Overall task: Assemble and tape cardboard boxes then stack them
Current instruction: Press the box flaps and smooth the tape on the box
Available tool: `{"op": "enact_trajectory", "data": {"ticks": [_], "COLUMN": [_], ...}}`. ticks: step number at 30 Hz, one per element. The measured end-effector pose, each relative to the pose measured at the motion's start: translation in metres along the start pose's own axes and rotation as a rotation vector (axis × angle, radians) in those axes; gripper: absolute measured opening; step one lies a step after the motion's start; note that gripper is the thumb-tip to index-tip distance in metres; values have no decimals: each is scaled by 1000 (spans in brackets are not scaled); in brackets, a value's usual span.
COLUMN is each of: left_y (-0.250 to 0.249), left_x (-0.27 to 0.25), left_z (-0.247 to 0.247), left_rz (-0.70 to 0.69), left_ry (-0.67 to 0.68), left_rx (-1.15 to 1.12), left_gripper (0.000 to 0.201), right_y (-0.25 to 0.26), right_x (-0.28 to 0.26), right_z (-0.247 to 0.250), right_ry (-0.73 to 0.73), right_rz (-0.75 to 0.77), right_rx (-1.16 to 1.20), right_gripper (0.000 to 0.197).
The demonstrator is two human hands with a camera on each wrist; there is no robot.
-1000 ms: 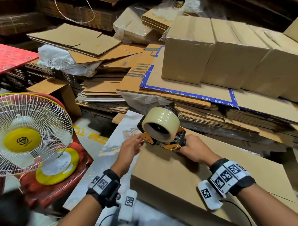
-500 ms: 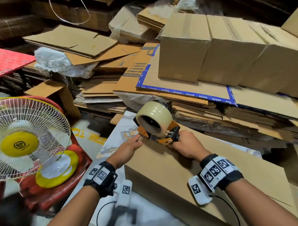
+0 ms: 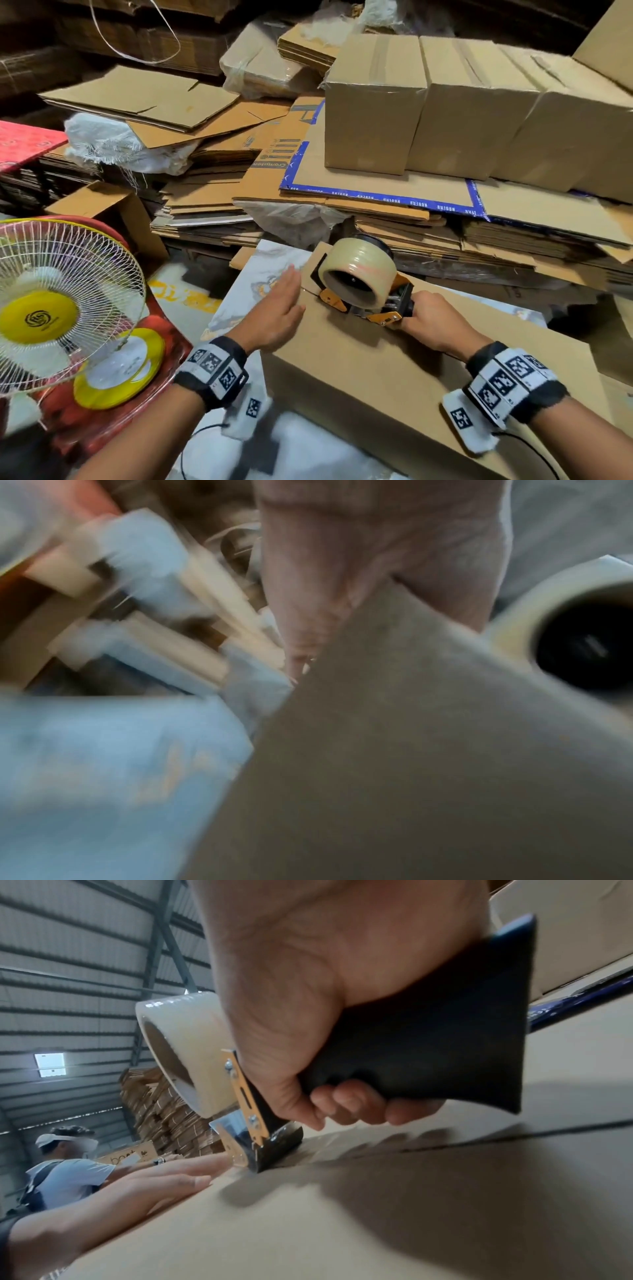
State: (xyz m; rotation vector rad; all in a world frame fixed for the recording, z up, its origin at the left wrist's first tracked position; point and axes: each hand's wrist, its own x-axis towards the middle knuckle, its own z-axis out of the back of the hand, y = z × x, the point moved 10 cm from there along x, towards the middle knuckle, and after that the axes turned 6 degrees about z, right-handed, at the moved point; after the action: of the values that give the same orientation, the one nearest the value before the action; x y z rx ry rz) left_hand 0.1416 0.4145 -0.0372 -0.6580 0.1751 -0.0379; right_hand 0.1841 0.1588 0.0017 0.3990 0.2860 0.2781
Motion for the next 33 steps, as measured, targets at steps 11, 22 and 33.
{"op": "enact_trajectory", "data": {"ticks": [11, 22, 33], "left_y": [-34, -56, -47], "left_x": [7, 3, 56], "left_z": [-22, -46, -15], "left_rz": [-344, -250, -430], "left_ry": [13, 70, 71], "left_rx": [597, 583, 559], "left_gripper": [83, 96, 85], "right_y": [2, -44, -16], "right_x": [4, -24, 17], "right_z": [2, 9, 7], "right_ry": [14, -28, -90], "right_rz": [29, -60, -62], "right_rx": [10, -73, -14], "right_gripper": [31, 24, 25]}}
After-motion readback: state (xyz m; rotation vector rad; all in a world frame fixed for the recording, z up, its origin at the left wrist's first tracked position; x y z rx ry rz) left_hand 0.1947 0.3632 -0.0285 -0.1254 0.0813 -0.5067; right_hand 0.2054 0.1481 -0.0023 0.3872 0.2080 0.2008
